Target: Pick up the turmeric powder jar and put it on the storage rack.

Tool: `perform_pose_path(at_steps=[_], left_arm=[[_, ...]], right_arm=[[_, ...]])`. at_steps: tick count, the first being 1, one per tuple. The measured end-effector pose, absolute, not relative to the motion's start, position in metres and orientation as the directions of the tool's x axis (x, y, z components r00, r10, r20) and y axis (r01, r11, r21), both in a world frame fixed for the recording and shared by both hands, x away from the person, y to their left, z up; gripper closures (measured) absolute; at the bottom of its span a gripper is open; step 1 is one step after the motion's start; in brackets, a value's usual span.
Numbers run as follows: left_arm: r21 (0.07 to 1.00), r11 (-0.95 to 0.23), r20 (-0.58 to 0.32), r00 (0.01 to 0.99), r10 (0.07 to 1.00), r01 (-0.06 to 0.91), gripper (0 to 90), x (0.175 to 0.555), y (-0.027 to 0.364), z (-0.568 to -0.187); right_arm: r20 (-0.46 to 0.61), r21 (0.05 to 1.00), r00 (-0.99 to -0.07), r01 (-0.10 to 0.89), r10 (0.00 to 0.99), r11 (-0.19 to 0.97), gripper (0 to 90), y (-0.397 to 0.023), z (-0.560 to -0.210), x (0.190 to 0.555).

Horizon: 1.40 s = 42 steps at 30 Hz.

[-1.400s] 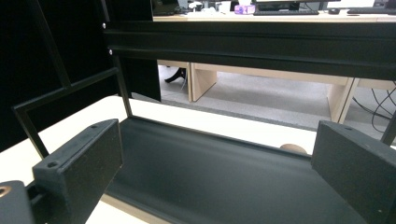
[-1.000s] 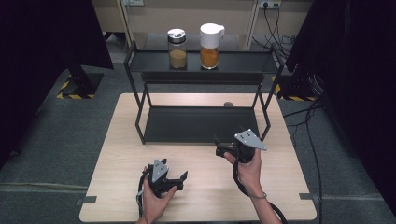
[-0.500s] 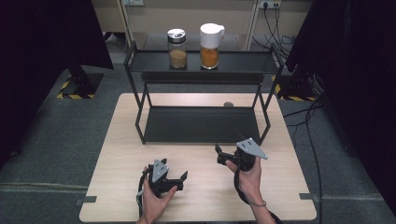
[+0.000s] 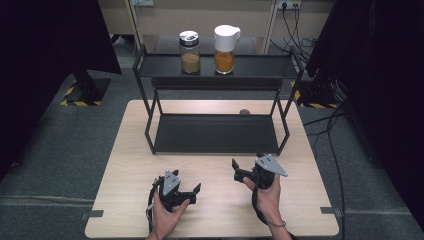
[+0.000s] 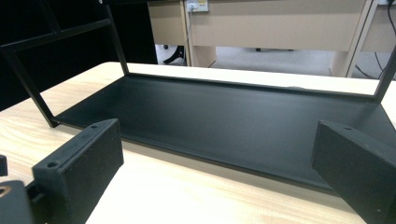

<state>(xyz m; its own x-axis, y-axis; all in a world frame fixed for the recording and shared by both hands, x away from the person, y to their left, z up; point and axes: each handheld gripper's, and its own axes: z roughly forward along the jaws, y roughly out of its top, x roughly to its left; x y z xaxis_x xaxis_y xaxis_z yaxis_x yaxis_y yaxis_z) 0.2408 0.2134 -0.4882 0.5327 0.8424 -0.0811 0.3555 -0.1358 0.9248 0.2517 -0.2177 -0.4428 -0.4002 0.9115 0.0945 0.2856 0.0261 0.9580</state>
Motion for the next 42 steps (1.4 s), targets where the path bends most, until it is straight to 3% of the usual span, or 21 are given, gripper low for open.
perform_pose_path(at_steps=[42], left_arm=[[0.923,-0.118,-0.101,0.527,0.844,0.365,0.3,0.242,0.216,-0.489]], right_arm=[[0.131,0.929,-0.364,0.37,0.922,0.014,2.6,-0.234,-0.485,0.226]])
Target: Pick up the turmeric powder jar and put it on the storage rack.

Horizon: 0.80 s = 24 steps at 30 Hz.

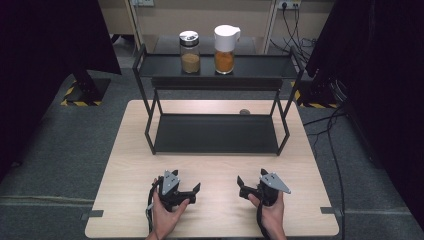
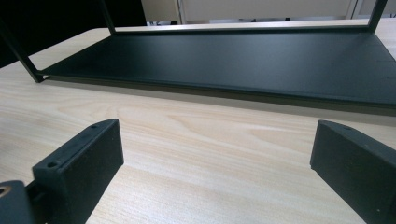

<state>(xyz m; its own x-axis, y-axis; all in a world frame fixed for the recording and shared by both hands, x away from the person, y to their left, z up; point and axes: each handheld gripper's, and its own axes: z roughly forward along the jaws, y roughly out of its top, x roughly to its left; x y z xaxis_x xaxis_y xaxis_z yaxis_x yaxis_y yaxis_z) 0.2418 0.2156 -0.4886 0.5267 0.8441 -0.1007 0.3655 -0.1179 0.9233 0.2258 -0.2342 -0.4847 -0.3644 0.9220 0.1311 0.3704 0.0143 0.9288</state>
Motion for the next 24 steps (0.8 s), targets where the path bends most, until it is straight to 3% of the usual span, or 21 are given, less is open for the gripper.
perform_pose_path(at_steps=[24], left_arm=[[0.922,-0.105,-0.115,0.523,0.845,0.372,0.3,0.2425,0.2169,-0.489]], right_arm=[[0.123,0.928,-0.378,0.371,0.918,0.029,2.7,-0.2365,-0.4887,0.2201]])
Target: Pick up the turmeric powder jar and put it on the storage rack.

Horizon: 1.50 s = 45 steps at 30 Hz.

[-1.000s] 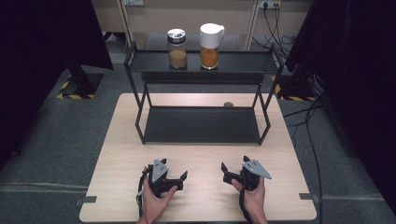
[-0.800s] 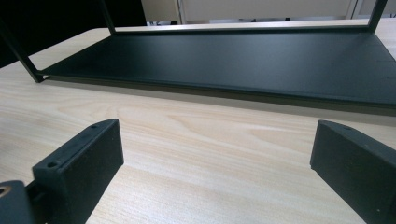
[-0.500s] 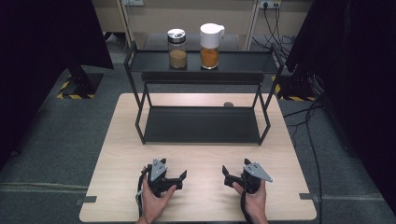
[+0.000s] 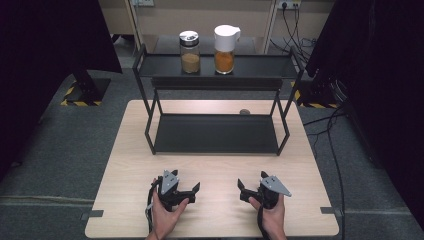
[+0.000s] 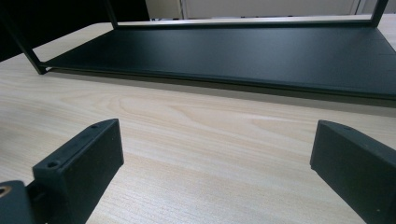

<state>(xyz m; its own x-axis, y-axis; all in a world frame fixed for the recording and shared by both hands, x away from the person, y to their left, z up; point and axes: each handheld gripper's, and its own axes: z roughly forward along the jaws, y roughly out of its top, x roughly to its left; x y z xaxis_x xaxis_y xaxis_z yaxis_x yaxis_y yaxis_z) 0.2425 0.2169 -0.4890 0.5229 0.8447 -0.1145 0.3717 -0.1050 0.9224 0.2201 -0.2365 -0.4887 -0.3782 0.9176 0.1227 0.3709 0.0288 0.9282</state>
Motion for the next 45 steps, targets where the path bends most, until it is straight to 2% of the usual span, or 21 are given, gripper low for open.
perform_pose_path(at_steps=[45], left_arm=[[0.92,-0.107,-0.116,0.521,0.846,0.378,0.3,0.2433,0.2164,-0.4881]], right_arm=[[0.116,0.926,-0.379,0.376,0.918,0.039,2.7,-0.2348,-0.4874,0.221]])
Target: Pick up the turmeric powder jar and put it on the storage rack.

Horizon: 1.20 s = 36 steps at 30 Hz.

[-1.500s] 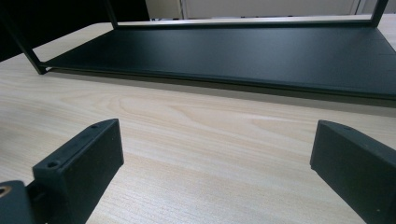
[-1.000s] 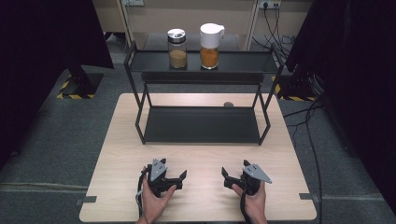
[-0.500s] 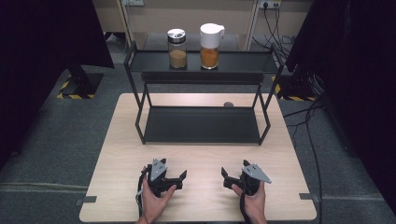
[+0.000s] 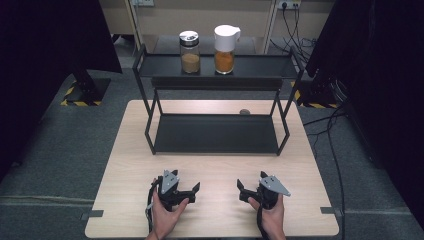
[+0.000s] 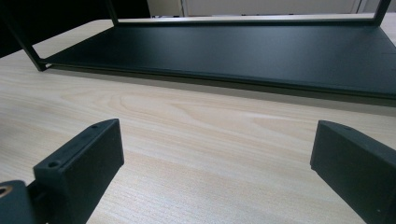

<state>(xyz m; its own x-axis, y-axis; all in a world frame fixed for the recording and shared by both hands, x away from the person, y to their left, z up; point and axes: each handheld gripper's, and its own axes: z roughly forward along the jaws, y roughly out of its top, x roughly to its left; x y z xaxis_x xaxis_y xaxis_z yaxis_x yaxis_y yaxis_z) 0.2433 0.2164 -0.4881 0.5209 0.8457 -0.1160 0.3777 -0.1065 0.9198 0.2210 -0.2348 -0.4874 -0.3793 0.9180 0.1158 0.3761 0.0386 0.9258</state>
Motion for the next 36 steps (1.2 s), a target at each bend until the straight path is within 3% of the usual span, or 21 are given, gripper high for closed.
perform_pose_path(at_steps=[36], left_arm=[[0.921,-0.106,-0.114,0.519,0.847,0.375,0.3,0.2427,0.2158,-0.4884]], right_arm=[[0.117,0.925,-0.377,0.377,0.919,0.037,2.7,-0.2348,-0.4874,0.2211]])
